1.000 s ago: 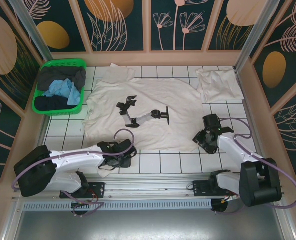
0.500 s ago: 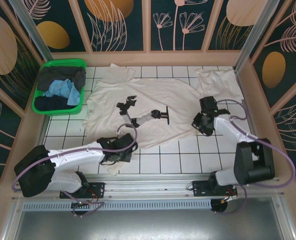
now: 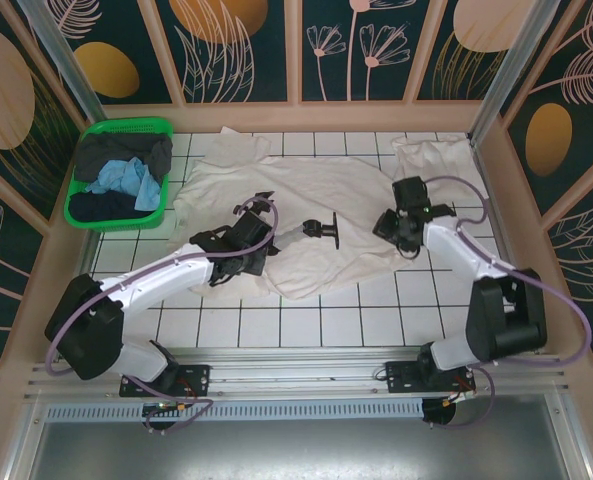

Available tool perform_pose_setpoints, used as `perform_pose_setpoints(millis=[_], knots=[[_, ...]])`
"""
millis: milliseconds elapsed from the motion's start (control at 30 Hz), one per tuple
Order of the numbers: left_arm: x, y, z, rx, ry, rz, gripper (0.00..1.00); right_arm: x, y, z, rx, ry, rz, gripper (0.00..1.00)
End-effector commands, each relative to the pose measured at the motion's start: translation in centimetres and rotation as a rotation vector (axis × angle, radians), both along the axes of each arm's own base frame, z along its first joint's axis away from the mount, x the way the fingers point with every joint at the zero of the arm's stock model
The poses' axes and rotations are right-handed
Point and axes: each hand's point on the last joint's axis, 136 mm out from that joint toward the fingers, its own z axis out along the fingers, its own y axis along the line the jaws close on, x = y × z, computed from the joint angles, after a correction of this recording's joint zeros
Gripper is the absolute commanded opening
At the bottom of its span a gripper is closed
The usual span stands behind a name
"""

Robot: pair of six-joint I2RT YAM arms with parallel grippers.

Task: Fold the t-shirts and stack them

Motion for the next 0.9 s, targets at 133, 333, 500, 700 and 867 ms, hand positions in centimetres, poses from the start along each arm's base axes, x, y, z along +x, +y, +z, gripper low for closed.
perform_pose_setpoints(millis=[133, 333, 500, 700, 867], knots=[[0.1, 0.5, 0.6, 0.007, 0.006, -0.036, 0.0, -3.5, 0.2, -3.9, 0.067, 0.084, -0.038, 0.48], [-1.2, 0.6, 0.4, -0.037, 0.024, -0.039, 0.0, -1.8, -0.3, -4.6, 0.019, 0.089, -0.053, 0.43], [-2.0, 1.1, 0.7, -0.058, 0.022, -0.032, 0.0, -1.3, -0.6, -5.0, 0.017, 0.086, -0.063, 0.3], [-2.5, 2.0, 2.6, -0.071, -0.017, -0.021, 0.0, -0.8, -1.6, -4.6, -0.009, 0.085, -0.068, 0.0], [-2.5, 2.0, 4.6, -0.083, -0.041, -0.036, 0.0, -2.2, -4.9, -2.6, -0.005, 0.043, -0.154, 0.0]])
